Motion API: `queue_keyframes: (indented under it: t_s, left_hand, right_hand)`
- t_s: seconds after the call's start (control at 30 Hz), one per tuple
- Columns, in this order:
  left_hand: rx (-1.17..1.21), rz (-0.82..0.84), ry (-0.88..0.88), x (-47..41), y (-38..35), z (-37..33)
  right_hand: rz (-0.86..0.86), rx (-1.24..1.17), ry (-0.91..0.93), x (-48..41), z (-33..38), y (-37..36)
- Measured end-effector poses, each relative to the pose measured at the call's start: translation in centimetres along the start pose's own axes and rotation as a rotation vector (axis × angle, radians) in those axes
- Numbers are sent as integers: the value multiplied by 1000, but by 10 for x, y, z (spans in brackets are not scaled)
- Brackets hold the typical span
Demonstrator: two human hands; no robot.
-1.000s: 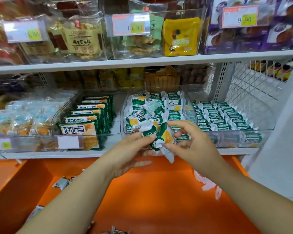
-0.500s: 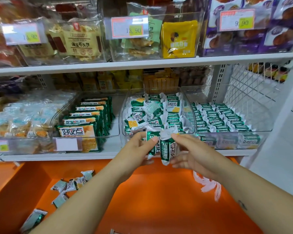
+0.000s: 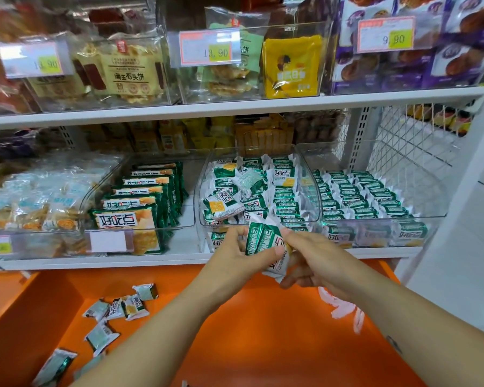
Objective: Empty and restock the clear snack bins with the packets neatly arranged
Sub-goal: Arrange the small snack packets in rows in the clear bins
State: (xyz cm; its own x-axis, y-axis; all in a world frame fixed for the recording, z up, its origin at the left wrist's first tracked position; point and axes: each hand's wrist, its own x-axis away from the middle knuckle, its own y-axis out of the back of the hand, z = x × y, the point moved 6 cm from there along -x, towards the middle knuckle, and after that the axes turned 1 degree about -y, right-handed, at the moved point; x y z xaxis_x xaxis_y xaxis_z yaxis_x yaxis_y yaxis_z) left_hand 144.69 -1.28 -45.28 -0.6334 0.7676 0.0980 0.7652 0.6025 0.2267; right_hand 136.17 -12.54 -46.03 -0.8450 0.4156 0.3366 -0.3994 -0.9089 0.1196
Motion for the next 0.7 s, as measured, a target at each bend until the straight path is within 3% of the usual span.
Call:
queue_keyframes:
  t_s: [0.17,0.3,0.43,0.6,0.7]
  left_hand:
    - [-42,-73,-98,-10,10,-7]
    - [-143,-155,-159,-21,19,-27]
    - [-276,-245,-209,-53,20,-49]
    - [-435,-212,-302,-115,0,-71]
    - [-526,-148,-331,-153,-11,-82]
  right_hand:
    - [-36,230,152,0,21,7]
    - [-287,474,356,-13,54,49]
    - [-468,553,411,-39,69,105]
    - [-337,723,337,-76,59,133]
    - [-263,695,341,-94,54,142]
